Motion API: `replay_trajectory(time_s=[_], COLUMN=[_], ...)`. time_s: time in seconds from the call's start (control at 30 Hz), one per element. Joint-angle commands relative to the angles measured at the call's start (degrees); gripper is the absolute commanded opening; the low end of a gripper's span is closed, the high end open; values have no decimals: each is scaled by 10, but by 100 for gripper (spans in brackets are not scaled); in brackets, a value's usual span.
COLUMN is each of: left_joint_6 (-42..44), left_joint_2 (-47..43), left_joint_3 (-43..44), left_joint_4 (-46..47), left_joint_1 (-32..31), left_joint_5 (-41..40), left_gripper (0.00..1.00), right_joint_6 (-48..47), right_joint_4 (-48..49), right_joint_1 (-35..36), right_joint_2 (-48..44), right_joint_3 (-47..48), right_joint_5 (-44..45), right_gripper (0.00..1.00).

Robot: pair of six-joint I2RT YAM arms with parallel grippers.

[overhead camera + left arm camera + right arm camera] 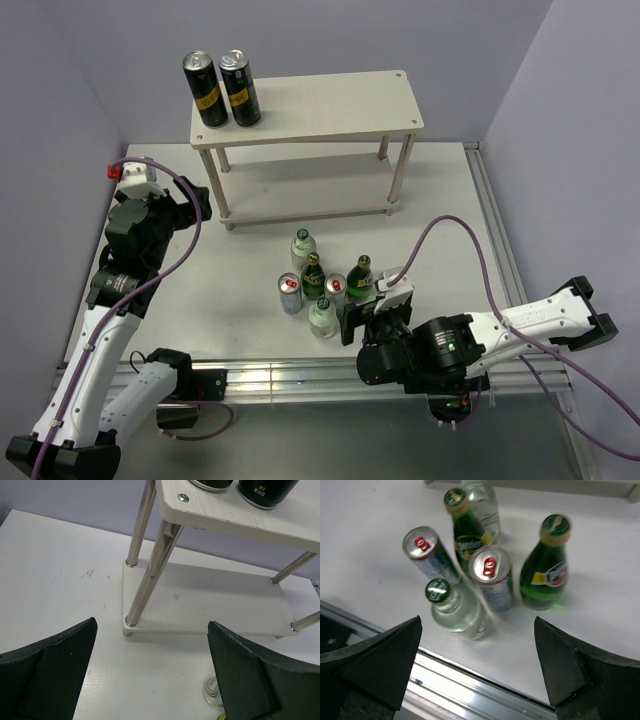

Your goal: Place and organize the beverage onto the shelf

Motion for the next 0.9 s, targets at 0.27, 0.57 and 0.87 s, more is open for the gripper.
replay_trajectory(time_s=[0.27,0.57,0.87], left_joint_6=[14,16,16], left_joint_2=[-11,-14,-14], left_joint_3=[4,3,2], left_joint_4=[4,2,2], left_joint_1=[0,0,0], left_joint_5=[-3,-5,-4], left_gripper=[99,99,99], right_joint_6=[-150,-199,-227], right_joint_4=[378,501,545], right_joint_1=[-11,-61,-107], right_joint_2=[37,95,116], right_joint_3=[-102,-131,-153], right_joint_5=[-78,-100,-101], right_gripper=[100,100,94])
